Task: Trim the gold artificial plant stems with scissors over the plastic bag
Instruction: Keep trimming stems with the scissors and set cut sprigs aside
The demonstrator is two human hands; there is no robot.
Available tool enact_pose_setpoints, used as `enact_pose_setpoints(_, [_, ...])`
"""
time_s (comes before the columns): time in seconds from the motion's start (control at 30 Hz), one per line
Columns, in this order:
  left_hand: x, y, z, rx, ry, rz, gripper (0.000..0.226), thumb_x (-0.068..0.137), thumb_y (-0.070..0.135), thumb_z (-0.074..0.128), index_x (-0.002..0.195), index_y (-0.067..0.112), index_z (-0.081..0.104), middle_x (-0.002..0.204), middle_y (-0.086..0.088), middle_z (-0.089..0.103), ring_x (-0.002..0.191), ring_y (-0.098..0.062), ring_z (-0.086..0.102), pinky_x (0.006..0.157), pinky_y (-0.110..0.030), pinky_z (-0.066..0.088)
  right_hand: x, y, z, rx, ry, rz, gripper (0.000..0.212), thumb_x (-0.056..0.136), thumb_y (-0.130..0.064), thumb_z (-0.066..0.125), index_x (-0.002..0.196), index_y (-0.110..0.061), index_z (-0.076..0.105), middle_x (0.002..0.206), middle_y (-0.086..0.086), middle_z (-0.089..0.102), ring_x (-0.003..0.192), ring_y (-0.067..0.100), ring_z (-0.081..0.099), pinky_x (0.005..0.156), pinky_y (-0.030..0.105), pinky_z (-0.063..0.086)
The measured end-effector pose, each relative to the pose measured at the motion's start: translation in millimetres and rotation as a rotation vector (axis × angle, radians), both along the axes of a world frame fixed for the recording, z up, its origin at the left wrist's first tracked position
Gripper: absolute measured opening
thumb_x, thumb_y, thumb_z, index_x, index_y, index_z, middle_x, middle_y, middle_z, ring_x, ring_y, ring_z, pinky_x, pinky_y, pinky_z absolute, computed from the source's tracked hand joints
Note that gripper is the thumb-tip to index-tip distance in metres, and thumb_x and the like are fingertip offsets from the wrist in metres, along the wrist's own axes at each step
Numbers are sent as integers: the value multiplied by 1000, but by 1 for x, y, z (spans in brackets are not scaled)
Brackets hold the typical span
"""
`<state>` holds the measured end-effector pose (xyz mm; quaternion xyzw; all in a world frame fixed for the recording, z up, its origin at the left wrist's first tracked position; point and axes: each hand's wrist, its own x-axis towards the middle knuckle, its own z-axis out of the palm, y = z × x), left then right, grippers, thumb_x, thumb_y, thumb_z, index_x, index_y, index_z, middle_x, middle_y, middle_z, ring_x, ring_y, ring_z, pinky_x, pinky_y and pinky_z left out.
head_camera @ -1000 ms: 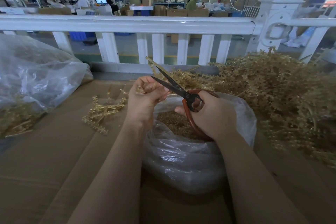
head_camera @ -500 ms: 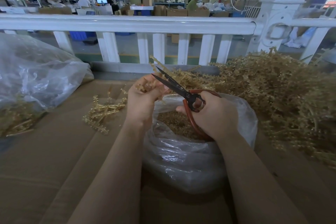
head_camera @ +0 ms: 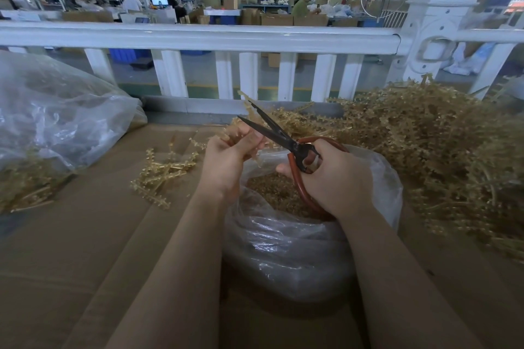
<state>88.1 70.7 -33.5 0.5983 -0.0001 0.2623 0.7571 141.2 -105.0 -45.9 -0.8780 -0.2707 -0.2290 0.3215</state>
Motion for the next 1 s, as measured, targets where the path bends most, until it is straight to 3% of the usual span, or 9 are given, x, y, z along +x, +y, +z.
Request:
enact_pose_setpoints(0.07, [0,0,-1,14,0,17,12,88,6,65,76,6,63,72,-7,59,72,-22,49,73,-29,43,0,0,0,-5,4,-2,42,74,-84,54,87,-44,50,69,-27,50,67,-5,47,57,13,34])
enact_pose_setpoints(0.33, [2,-2,-1,14,-15,40,16,90,1,63,76,5,65,68,-3,61,68,-15,54,76,-32,45,1,1,-1,-22,-23,-58,49,74,-83,57,85,-36,62,67,-22,55,64,-13,43,53,12,33])
enact_pose_setpoints(0.57, [2,-1,0,6,-18,39,17,92,2,62,76,6,64,70,-6,57,70,-17,49,77,-34,39,-1,1,0,-49,-47,-99,55,75,-85,55,85,-32,68,65,-19,57,62,0,50,53,18,41])
enact_pose_setpoints(1.0, [-2,-2,3,-55,-8,-9,14,93,4,60,80,6,64,71,-3,58,69,-13,53,78,-28,43,2,4,-1,-12,-12,-54,65,70,-87,51,85,-26,69,67,-13,62,63,5,59,61,28,54])
